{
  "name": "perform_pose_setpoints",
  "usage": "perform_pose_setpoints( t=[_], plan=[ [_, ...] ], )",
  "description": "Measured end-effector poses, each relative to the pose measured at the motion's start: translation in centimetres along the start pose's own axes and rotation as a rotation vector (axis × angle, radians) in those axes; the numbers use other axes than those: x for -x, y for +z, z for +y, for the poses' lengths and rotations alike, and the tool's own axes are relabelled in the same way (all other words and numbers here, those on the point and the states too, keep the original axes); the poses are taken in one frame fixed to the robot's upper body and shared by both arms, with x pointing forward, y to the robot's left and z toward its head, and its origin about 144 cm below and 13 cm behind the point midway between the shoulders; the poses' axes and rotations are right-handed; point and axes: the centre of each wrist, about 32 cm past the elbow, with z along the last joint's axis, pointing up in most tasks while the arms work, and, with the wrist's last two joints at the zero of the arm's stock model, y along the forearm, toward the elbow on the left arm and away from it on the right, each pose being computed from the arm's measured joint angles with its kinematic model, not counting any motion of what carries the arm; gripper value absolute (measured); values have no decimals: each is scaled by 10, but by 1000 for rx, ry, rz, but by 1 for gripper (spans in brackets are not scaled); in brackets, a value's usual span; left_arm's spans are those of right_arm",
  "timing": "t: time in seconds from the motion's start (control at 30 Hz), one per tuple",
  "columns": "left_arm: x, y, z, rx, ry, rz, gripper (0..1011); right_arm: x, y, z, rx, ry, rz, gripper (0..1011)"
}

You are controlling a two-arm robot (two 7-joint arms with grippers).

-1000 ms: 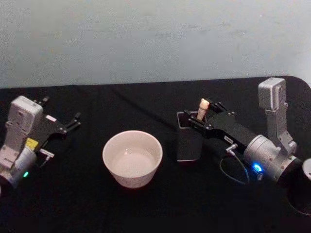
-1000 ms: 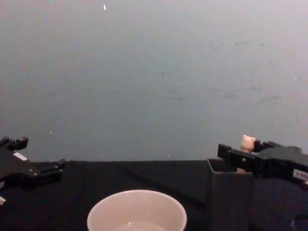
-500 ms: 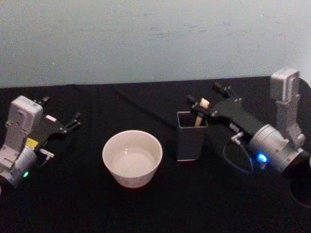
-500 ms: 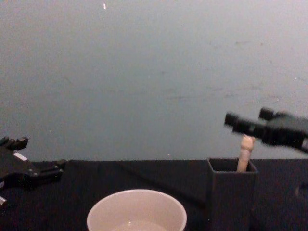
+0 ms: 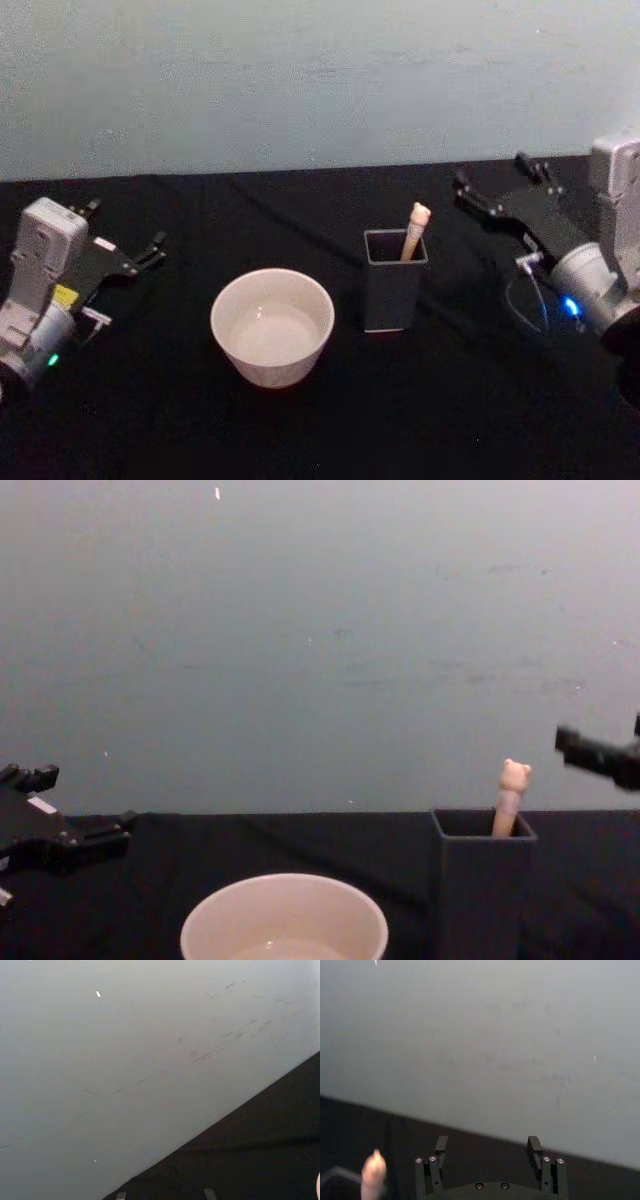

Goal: Pick up the stirring spoon with one hand, stir inside the cup, then place it back in its original position.

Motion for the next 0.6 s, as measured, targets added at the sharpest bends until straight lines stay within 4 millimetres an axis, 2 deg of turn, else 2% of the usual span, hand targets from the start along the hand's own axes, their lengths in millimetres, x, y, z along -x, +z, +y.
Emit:
perform_pose_setpoints(
  t=[0.1,0.37,0.6],
  plan=[
    [0,0,0,0,0,0,1001,0,-12,-4,68,5,-14,1000],
    [0,0,0,0,0,0,1001,6,-29,-9,153,43,-30,1000],
    [0,0,0,0,0,0,1001,8,-33,-9,173,50,-35,1002]
  ],
)
